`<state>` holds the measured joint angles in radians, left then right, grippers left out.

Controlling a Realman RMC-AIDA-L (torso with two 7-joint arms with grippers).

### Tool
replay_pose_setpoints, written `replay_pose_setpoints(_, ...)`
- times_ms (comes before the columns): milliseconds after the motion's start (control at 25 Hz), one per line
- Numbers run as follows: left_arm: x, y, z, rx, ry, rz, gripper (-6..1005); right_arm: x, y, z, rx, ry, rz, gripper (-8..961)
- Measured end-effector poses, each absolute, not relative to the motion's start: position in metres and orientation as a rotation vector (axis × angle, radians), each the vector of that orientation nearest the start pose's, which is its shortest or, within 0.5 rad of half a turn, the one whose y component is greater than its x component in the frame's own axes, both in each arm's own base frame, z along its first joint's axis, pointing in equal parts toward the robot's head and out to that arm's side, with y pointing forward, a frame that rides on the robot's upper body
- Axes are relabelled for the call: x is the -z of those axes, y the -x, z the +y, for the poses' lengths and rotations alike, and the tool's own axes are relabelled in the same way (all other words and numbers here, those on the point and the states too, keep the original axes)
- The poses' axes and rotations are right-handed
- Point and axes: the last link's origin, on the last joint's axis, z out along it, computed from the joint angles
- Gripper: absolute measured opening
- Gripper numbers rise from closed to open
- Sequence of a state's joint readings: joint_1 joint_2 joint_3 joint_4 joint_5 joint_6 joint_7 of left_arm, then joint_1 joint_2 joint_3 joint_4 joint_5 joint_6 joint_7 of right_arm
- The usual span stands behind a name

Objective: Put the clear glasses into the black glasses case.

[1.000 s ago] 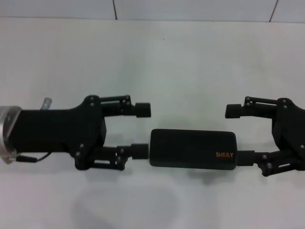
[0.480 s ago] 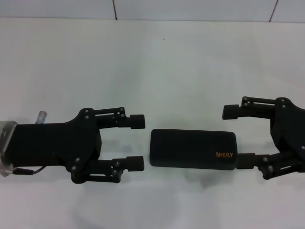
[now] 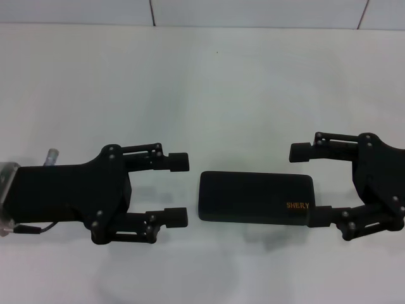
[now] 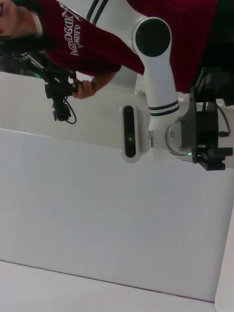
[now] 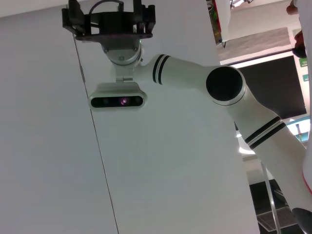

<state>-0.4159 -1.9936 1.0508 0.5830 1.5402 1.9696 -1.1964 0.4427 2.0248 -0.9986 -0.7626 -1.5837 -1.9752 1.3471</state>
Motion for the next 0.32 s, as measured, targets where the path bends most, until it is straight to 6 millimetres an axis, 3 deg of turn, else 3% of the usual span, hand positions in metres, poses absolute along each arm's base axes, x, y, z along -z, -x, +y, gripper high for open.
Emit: replay_pose_setpoints(320,-0.0183,0.2366,0.2575,1.287,2.923,-0.217,744,-0.0305,-0.2077,0.276,-1.252,2.978,0.195,883)
